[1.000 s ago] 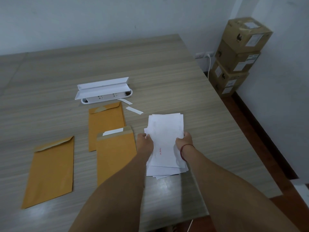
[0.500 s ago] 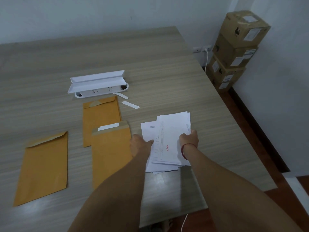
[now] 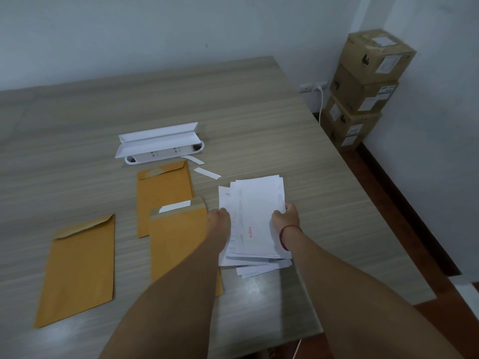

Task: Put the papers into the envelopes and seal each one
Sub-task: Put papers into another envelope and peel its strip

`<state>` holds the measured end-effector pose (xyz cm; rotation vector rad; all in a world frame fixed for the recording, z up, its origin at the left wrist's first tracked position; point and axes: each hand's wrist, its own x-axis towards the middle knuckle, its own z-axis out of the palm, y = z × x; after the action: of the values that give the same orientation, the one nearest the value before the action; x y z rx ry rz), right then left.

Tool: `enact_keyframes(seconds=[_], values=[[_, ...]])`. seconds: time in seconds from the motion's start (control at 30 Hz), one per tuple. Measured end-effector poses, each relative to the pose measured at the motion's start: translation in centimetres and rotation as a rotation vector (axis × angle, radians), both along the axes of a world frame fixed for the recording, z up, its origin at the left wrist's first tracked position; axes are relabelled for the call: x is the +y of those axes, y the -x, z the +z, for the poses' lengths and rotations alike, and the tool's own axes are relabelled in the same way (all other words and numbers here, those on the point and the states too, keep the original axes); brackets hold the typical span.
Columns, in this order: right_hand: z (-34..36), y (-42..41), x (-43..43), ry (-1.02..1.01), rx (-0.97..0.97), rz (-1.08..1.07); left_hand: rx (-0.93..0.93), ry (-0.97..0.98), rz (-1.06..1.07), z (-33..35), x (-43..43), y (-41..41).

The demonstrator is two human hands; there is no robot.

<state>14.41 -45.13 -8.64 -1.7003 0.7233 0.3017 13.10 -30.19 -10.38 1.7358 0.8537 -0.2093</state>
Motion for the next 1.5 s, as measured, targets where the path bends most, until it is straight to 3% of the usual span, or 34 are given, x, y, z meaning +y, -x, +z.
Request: enact_keyframes(seconds=[0.2, 0.4, 0.57, 0.8, 1.03, 1.3, 1.5], values=[[0.4, -0.3, 2.1, -0.057, 0.017, 0.081, -0.053, 0.251, -0.074, 1.8, 1.0, 0.4], [1.7, -0.9, 4.5, -0.114, 0.036, 0.2, -0.063, 0.253, -0.115, 3.1, 5.0, 0.8], [2.8, -1.5, 9.1, -0.098, 0.018, 0.332, -0.092, 0.192, -0.009, 4.0, 8.4, 1.1], [3.2, -2.5, 14.9, -0.129, 0.02, 0.359, -0.091, 0.176, 0.166, 4.0, 13.3, 1.2], [3.1, -3.7, 17.9, -0.128, 0.023, 0.347, -0.037, 0.241, 0.124, 3.9, 16.7, 0.6], [2.1, -4.6, 18.8, 0.029, 0.055, 0.631, -0.049, 0.315, 0.149, 3.5, 18.4, -0.3], [2.0, -5.7, 18.0, 0.08, 0.087, 0.779, 0.023, 0.266, -0.093, 3.6, 19.2, -1.0]])
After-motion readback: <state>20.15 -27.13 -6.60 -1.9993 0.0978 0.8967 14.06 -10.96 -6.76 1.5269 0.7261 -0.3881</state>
